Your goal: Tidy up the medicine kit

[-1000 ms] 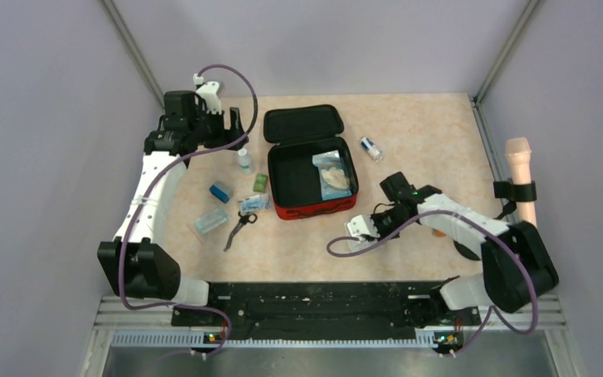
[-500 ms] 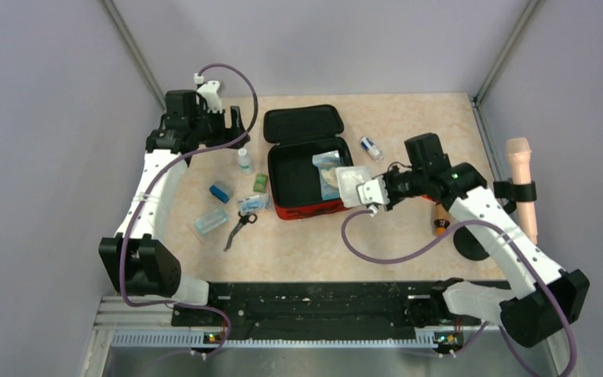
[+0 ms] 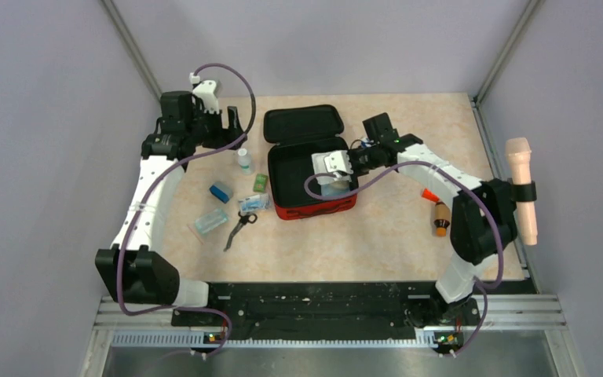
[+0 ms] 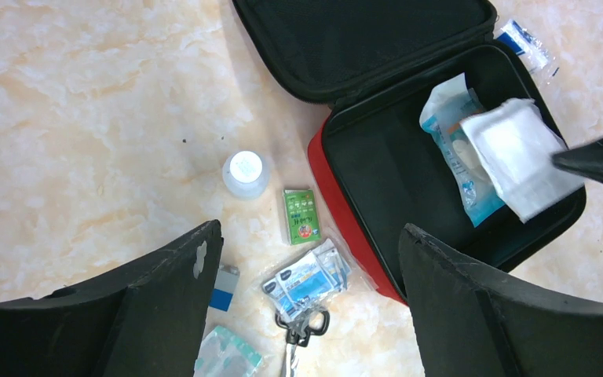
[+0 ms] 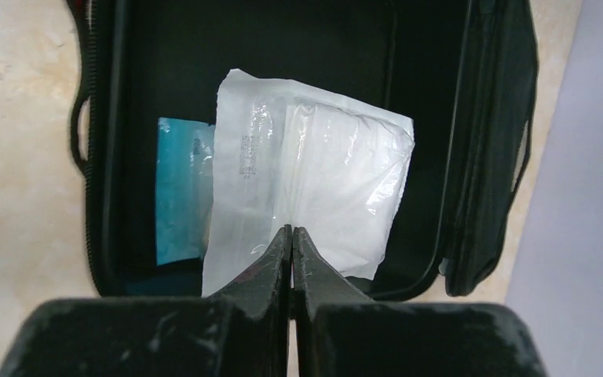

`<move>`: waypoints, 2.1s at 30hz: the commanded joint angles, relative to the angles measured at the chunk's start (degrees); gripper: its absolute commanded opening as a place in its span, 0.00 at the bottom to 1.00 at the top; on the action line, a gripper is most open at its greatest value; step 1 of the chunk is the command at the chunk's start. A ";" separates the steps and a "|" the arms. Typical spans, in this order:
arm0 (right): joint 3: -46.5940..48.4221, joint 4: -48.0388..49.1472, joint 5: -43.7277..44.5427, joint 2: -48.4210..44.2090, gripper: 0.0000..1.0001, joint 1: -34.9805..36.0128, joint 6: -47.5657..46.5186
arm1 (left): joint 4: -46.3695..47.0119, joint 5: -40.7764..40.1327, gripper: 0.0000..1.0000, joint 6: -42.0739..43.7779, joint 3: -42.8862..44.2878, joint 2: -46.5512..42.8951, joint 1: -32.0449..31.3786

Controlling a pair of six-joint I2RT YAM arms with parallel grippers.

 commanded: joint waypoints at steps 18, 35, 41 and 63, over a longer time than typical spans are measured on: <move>2.16 10.58 5.39 7.69 0.00 -0.02 10.02 | 2.36 -0.81 0.88 2.08 -2.31 -5.04 0.44; 6.85 15.06 8.25 7.11 0.25 -0.31 27.74 | -1.17 -2.46 0.88 5.56 -1.25 -5.30 0.45; 11.93 30.66 25.14 10.98 0.34 -5.84 68.93 | -2.16 -2.09 0.88 6.74 -2.91 -6.78 0.46; 17.64 15.66 34.09 26.33 0.49 -9.37 67.79 | -2.57 -2.12 0.89 7.03 -1.77 -6.25 0.45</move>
